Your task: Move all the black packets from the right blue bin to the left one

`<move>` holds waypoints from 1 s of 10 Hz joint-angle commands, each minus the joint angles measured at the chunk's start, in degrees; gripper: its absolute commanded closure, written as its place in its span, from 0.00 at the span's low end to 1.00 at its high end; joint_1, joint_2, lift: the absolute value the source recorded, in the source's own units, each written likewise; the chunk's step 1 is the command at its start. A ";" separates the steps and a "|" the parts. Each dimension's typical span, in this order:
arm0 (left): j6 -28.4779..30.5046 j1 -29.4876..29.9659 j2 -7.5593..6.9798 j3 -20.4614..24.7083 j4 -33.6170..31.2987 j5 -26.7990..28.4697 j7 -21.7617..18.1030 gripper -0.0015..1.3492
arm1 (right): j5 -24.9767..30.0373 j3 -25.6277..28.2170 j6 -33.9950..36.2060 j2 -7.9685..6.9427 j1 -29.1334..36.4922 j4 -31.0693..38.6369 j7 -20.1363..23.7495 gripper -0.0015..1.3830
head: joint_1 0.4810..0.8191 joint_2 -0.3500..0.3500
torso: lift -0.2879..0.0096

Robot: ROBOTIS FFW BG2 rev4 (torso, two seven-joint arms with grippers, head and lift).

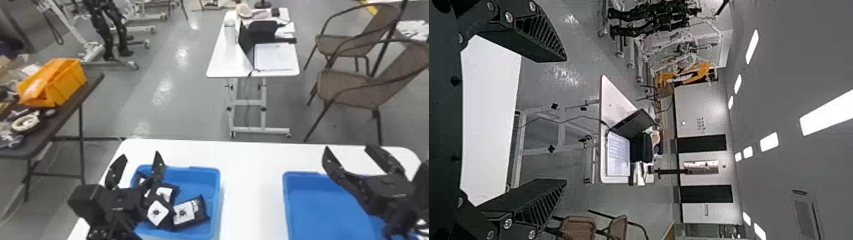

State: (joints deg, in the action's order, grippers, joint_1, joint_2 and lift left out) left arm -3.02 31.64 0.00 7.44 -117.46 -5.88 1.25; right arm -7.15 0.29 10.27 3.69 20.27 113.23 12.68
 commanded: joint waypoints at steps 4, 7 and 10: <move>-7.97 7.65 -2.02 -6.21 -0.49 -2.91 5.78 0.17 | 1.53 1.82 -5.26 0.00 13.83 3.14 2.53 0.12 | 0.63 0.68 | 0.97; -7.44 9.23 -2.81 -5.60 -0.40 2.63 6.31 0.07 | 3.72 2.70 -8.77 -2.90 14.88 1.56 1.30 0.12 | 0.63 0.65 | 0.97; -7.79 8.97 -4.39 -5.68 -0.31 5.09 4.29 0.06 | 3.99 2.61 -8.95 -3.26 14.88 0.77 1.30 0.12 | 0.63 0.64 | 0.97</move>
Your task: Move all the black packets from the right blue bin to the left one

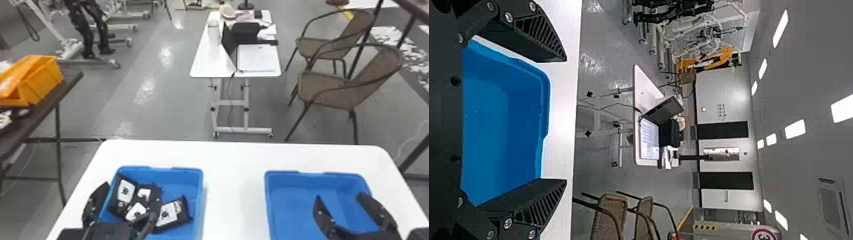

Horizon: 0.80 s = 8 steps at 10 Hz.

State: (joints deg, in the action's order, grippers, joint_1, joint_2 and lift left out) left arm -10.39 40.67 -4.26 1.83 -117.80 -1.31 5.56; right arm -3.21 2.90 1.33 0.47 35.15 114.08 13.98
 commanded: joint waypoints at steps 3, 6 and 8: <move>0.11 -1.38 0.04 1.07 0.99 -0.45 -4.68 0.06 | 4.44 -0.09 0.34 -0.03 -0.79 0.36 1.14 0.12 | 0.63 0.63 | 0.97; 0.73 -1.64 0.13 1.51 0.90 0.34 -6.53 0.06 | 4.26 -0.09 0.34 -0.03 -0.70 0.18 1.32 0.12 | 0.63 0.62 | 0.97; 0.99 -1.73 0.48 1.51 0.73 3.94 -6.70 0.05 | 5.49 -0.09 0.34 -0.21 -0.79 0.53 1.32 0.13 | 0.63 0.62 | 0.97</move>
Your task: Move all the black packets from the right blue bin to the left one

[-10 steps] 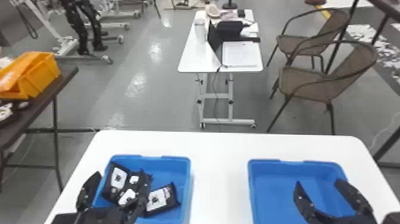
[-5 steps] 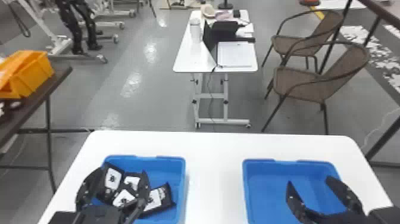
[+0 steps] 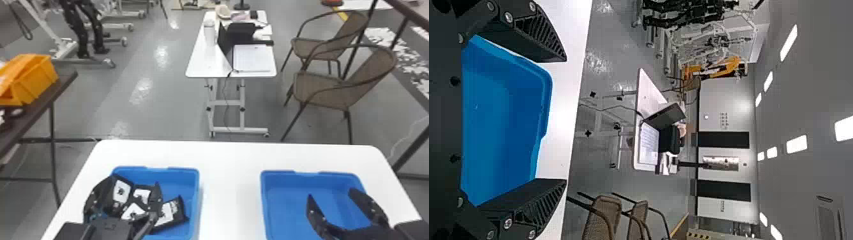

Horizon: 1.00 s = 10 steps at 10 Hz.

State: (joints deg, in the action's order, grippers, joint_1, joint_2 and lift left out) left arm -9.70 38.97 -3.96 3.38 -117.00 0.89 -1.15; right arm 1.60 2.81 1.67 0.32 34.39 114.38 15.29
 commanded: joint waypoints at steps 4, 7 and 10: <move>0.64 0.23 1.32 0.58 -0.51 2.80 -0.70 0.05 | 1.21 -0.09 -0.26 -0.06 -0.02 0.40 0.09 0.12 | 0.63 0.62 | 0.97; 1.44 0.49 1.85 0.75 -0.86 2.63 -0.70 0.05 | 0.86 -0.09 -0.26 -0.06 -0.11 0.22 0.09 0.13 | 0.63 0.62 | 0.97; 1.08 1.02 3.16 1.54 -1.12 3.24 -0.61 0.05 | 0.95 0.09 -0.35 -0.06 0.16 0.58 0.09 0.13 | 0.63 0.63 | 0.97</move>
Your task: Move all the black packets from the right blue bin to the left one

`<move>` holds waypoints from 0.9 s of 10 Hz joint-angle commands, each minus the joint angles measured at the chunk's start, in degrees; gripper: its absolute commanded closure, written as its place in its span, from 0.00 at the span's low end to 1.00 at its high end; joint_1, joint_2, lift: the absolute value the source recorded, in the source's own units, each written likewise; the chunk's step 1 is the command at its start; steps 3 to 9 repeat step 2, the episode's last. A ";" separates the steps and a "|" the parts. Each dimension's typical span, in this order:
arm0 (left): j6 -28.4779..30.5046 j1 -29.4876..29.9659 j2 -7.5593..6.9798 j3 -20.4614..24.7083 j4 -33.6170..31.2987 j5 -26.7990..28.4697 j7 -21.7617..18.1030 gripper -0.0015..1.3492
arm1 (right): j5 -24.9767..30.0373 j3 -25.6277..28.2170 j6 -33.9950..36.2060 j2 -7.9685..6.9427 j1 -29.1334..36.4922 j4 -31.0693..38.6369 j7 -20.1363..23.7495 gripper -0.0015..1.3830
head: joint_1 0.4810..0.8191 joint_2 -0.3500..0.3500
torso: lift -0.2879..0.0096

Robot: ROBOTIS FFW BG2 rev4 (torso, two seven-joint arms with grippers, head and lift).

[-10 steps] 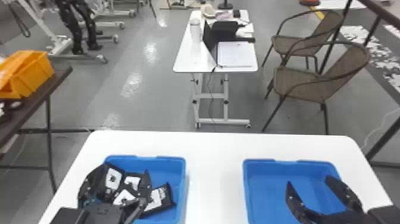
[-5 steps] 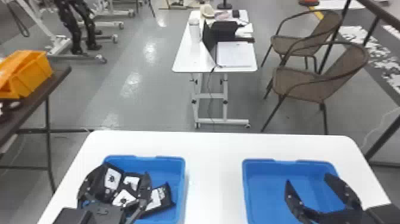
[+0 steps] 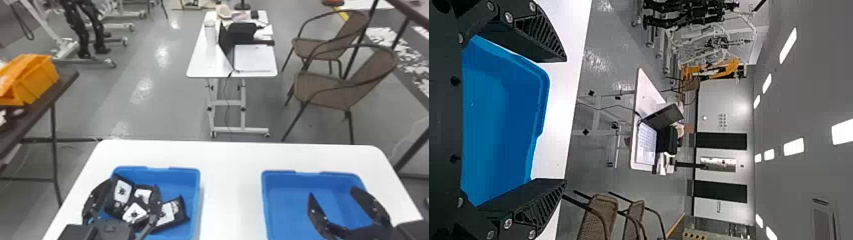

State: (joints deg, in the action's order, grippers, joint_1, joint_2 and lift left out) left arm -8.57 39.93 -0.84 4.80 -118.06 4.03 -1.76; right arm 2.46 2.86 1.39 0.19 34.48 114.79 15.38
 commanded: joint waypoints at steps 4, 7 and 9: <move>1.10 -0.03 -0.57 0.21 -0.59 -0.25 -0.18 0.06 | 0.61 0.04 0.01 -0.10 0.24 0.43 0.00 0.13 | 0.63 0.63 | 0.97; 1.10 -0.03 -0.57 0.21 -0.59 -0.25 -0.18 0.06 | 0.61 0.04 0.01 -0.10 0.24 0.43 0.00 0.13 | 0.63 0.63 | 0.97; 1.10 -0.03 -0.57 0.21 -0.59 -0.25 -0.18 0.06 | 0.61 0.04 0.01 -0.10 0.24 0.43 0.00 0.13 | 0.63 0.63 | 0.97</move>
